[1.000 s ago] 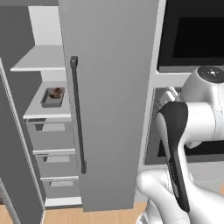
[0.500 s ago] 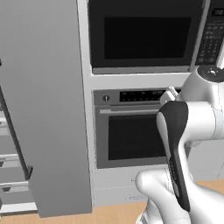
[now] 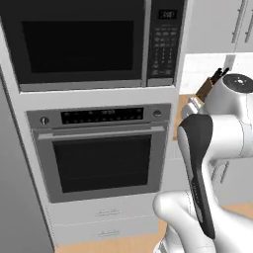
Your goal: Take the meat container that has the steak and place it on the second highest rack of the freezer. Then take the vegetable container that has the sweet potato and tomato and place it on the highest rack of the freezer.
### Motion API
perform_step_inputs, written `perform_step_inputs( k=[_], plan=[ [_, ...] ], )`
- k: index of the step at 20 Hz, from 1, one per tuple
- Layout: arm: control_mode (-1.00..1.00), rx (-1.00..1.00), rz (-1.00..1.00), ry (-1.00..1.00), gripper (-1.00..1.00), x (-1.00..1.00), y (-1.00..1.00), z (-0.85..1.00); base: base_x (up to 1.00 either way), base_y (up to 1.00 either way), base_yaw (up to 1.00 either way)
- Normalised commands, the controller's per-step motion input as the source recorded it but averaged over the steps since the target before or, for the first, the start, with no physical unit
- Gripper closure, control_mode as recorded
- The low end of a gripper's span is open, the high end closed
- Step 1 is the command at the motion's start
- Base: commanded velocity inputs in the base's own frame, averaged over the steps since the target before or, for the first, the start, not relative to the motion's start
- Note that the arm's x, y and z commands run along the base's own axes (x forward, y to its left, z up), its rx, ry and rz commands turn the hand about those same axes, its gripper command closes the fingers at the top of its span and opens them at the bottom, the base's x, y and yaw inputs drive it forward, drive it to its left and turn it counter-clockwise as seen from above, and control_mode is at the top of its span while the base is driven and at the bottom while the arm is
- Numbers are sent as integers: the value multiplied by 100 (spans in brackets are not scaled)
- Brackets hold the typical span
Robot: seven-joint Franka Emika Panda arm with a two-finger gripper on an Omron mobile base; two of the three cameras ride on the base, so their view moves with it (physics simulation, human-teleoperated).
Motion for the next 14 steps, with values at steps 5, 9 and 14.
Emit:
perform_step_inputs(
  k=[5, 9, 14],
  plan=[
    [100, 0, 0, 0, -100, 0, 0, 0, 31, -88, -12],
    [100, 0, 0, 0, -100, 0, 0, 0, 40, -73, -12],
    [100, 0, 0, 0, -100, 0, 0, 0, 41, -63, -12]
  ],
)
